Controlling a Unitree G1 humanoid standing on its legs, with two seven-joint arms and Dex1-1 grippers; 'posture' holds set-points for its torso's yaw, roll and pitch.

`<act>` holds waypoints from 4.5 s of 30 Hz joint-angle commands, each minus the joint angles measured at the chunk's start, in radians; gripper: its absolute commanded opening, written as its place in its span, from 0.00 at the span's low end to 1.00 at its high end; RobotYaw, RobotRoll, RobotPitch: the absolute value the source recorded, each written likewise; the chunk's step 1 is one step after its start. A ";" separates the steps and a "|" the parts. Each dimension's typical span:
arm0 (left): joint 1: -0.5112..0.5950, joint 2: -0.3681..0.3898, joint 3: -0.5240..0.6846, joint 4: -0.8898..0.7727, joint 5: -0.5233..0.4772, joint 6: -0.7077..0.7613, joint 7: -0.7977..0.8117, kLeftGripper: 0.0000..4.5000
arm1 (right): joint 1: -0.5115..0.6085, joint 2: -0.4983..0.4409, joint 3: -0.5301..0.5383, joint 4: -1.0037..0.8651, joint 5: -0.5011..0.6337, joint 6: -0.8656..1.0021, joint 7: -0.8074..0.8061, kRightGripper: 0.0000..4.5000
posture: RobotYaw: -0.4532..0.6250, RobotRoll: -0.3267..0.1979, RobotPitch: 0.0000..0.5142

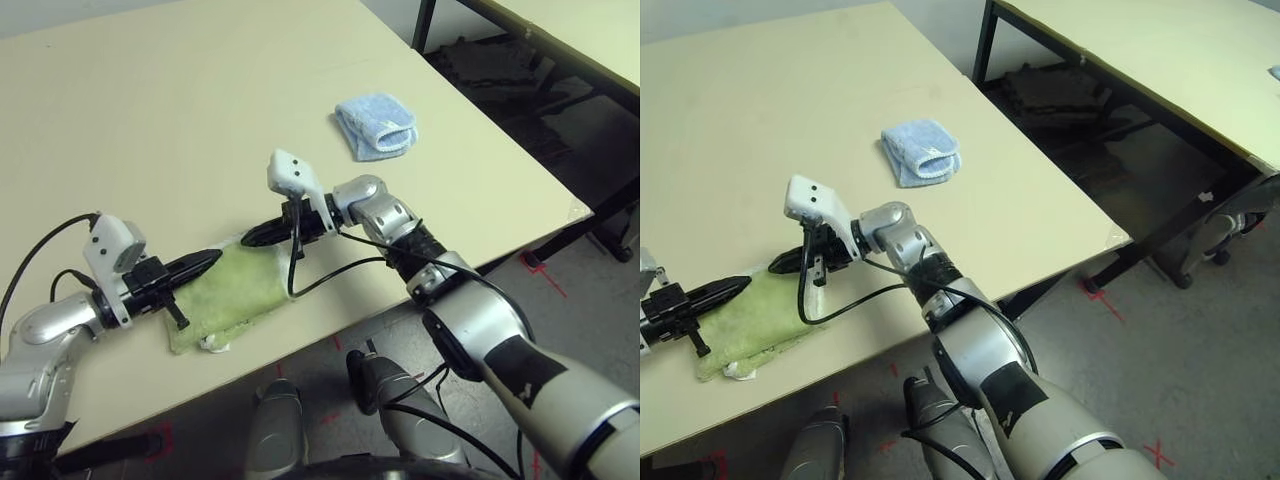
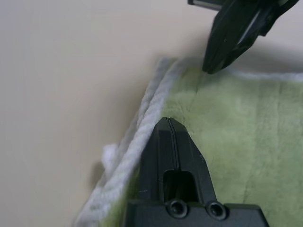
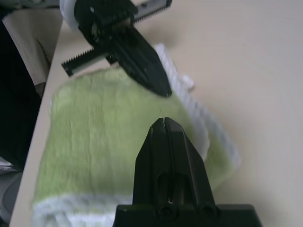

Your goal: Fold the towel and set it aside.

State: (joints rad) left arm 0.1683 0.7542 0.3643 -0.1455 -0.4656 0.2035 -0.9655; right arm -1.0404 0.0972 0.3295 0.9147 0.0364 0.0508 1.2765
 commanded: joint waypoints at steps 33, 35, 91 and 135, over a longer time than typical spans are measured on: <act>0.473 -0.013 0.479 -0.092 -0.118 -0.029 -0.144 0.81 | -0.057 -0.247 -0.250 0.192 0.084 -0.249 0.248 0.88 | 0.40 0.62 0.37; 0.489 -0.016 0.476 -0.082 -0.101 -0.054 -0.154 0.94 | -0.043 -0.259 -0.259 0.206 0.085 -0.285 0.264 1.00 | 0.40 0.62 0.37; 0.327 0.175 0.571 0.398 -0.736 1.192 -0.084 1.00 | -0.032 -0.334 -0.243 0.266 0.048 -0.447 0.338 1.00 | 0.35 0.62 0.34; -0.247 0.186 0.053 0.551 -0.502 1.209 -0.213 1.00 | 0.069 -0.533 0.096 -0.007 0.436 -0.433 0.338 1.00 | 0.27 0.62 0.41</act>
State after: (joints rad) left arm -0.0836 0.9463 0.4335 0.4194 -0.9861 1.4268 -1.1838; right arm -0.9832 -0.4356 0.4082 0.9187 0.4641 -0.3810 1.6092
